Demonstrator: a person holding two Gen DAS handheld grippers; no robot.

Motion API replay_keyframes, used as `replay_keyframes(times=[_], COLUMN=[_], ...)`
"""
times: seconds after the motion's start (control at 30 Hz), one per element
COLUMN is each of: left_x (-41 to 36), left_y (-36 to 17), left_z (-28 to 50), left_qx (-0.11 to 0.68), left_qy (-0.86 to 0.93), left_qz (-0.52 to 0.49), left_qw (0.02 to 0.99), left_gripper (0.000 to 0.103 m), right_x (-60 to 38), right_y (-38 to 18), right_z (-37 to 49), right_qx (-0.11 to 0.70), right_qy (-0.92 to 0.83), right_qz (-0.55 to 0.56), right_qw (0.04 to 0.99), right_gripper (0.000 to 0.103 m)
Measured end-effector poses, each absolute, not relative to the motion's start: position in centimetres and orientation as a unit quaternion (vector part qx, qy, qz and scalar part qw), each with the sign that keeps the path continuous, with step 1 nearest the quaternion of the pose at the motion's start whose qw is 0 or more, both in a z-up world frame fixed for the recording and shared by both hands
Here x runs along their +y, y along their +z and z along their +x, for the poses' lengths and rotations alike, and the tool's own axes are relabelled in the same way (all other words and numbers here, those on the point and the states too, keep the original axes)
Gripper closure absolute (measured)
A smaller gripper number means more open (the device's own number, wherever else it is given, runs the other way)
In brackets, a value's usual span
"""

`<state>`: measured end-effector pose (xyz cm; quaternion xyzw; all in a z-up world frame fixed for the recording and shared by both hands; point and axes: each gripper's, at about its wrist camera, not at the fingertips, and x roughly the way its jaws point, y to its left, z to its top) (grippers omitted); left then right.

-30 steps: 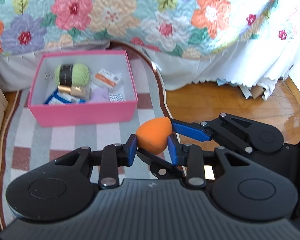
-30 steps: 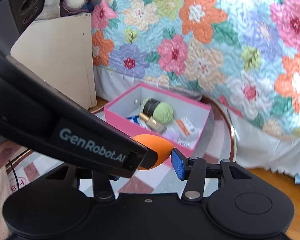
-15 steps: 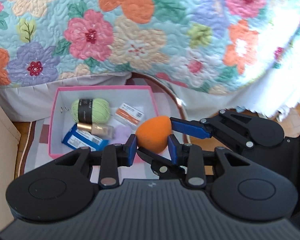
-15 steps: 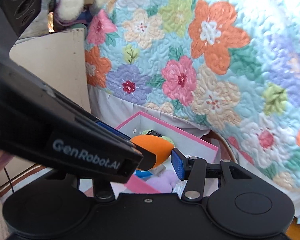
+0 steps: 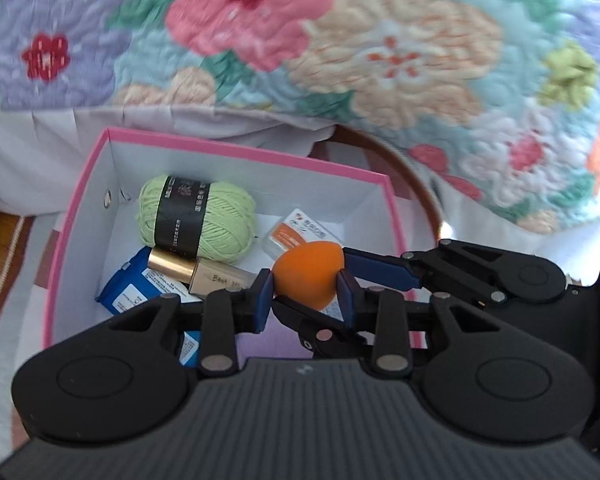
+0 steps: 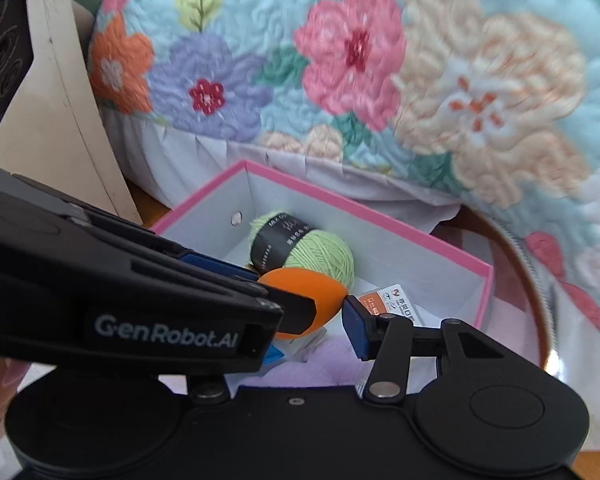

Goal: Organize objects
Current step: 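Lower the orange sponge into the pink box with the left tool, then open the left tool to release the sponge and withdraw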

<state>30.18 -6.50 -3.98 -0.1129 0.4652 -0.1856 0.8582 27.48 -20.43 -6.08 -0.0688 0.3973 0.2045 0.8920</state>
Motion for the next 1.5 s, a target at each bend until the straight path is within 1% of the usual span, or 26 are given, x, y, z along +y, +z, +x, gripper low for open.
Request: replay_keyframes(times=[0.17,0.2,0.37,0.6,0.67,0.83,0.9,0.97,1.07,1.27,1.5], left_x=[-7.0,-7.0,-6.5,-6.4,-6.1,-4.5,-3.5,-2.8,-2.0,-1.4,0.1], left_y=[-6.3,-6.7,-8.5,-8.2,-7.7,-6.3,-5.7,-4.8,-2.9,0.8,4.5], left_z=[32.4,32.9,34.5,34.1,33.5,31.4,30.4,29.2,26.7,22.0,17.1], left_qx=[0.477,0.480,0.494,0.502,0.503,0.505,0.512,0.515,0.507,0.491,0.470], left_qy=[-0.183,-0.181,-0.163,-0.144,-0.143,-0.117,-0.114,-0.110,-0.092,-0.079,-0.061], left_qz=[-0.113,-0.118,-0.168,-0.141,-0.140,-0.124,-0.132,-0.128,-0.110,-0.087,-0.097], left_qw=[0.852,0.850,0.837,0.841,0.841,0.846,0.841,0.841,0.850,0.863,0.875], left_gripper=[0.070,0.070,0.069,0.065,0.062,0.061,0.061,0.060,0.058,0.054,0.049], right_x=[-20.7,-20.8,-21.7,-22.5,-22.7,-22.6,-22.4,-22.3,-22.3,-22.5,-23.3], right_y=[-8.4,-8.7,-10.2,-10.5,-10.2,-8.3,-7.2,-6.0,-3.8,0.1,2.9], right_z=[29.7,30.1,32.1,31.7,31.0,28.3,26.8,25.5,23.5,19.8,15.5], right_qx=[0.412,0.414,0.439,0.449,0.447,0.432,0.423,0.419,0.399,0.375,0.366], right_qy=[0.212,0.213,0.206,0.193,0.189,0.186,0.186,0.185,0.208,0.217,0.215], right_qz=[-0.071,-0.072,-0.053,-0.037,-0.032,-0.015,-0.011,-0.011,-0.009,-0.046,-0.033], right_qw=[0.883,0.882,0.873,0.872,0.874,0.882,0.887,0.889,0.893,0.900,0.905], right_gripper=[0.049,0.047,0.046,0.046,0.046,0.046,0.043,0.042,0.040,0.035,0.031])
